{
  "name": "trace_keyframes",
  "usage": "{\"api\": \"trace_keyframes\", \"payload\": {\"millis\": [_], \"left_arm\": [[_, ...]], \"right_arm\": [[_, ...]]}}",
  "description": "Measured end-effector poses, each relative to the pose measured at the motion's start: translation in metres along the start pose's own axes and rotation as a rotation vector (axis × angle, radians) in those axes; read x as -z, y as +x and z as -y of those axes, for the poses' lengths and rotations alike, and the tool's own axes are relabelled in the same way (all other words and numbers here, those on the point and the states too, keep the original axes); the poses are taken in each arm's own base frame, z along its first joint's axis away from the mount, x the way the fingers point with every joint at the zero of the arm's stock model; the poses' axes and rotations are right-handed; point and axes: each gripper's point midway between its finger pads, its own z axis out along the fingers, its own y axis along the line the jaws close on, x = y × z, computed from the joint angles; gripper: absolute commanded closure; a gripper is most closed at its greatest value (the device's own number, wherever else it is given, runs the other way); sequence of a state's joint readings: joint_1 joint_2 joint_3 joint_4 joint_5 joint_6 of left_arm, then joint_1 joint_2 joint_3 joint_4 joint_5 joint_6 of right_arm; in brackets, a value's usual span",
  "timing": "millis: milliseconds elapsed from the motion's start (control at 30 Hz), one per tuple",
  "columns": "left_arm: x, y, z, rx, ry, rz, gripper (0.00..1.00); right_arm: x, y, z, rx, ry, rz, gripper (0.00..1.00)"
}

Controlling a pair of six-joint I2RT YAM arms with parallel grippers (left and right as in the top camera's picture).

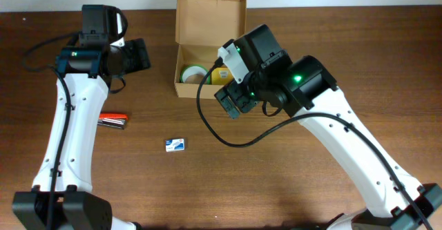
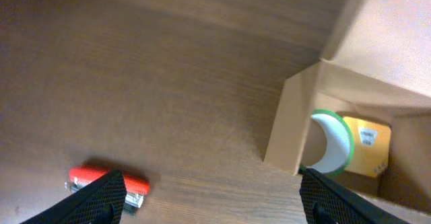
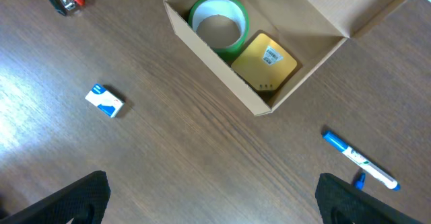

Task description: Pack container

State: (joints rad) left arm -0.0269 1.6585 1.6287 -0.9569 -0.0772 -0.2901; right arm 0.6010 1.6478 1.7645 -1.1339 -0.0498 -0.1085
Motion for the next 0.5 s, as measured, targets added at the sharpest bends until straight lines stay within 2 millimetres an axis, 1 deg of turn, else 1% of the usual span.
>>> {"api": "trace_keyframes", "payload": {"millis": [100, 333, 367, 400, 500], "left_arm": [[0.000, 0.009, -0.008, 0.115, -0.043, -0.030, 0.18], [0.005, 0.031, -0.033, 0.365, -0.190, -0.084, 0.17], [0.005, 0.033, -0.035, 0.393, -0.204, -0.086, 0.07], [0.006, 0.036, -0.037, 0.408, -0.217, -0.094, 0.01], [0.009, 0.046, -0.041, 0.476, -0.252, -0.119, 0.00]], "right_arm": [[0.004, 0.005, -0.001, -0.006, -0.002, -0.015, 0.01], [0.004, 0.018, -0.002, -0.023, -0.006, -0.068, 0.01], [0.004, 0.020, -0.002, -0.028, -0.007, -0.074, 0.01], [0.005, 0.022, -0.003, -0.033, -0.008, -0.085, 0.01], [0.006, 0.030, -0.004, -0.044, -0.012, -0.115, 0.01]]}}
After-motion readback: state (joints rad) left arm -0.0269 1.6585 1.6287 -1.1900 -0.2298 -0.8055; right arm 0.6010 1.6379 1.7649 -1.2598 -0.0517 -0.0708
